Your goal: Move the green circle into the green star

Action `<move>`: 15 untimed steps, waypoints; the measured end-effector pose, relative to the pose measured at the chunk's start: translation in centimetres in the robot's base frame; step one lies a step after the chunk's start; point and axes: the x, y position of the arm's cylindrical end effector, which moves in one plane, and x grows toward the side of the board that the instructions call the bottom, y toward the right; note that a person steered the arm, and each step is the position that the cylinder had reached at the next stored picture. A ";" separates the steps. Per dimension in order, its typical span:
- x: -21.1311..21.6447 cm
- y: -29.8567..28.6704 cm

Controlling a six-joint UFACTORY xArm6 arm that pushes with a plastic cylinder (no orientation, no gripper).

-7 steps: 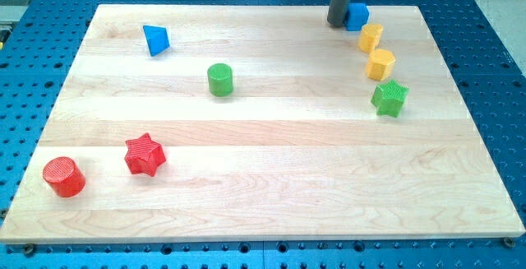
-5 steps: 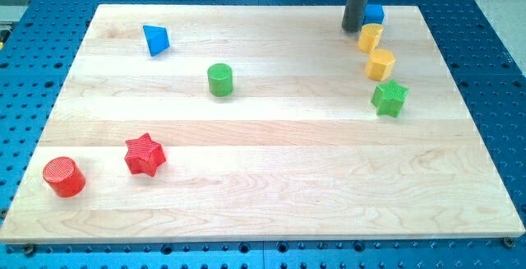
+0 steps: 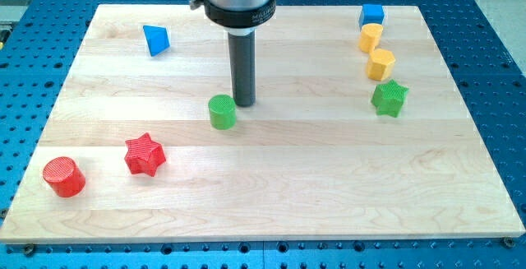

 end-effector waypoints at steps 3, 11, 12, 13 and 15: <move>8.9 2.2; 11.8 22.7; 11.1 22.9; 10.2 22.8; 8.6 22.8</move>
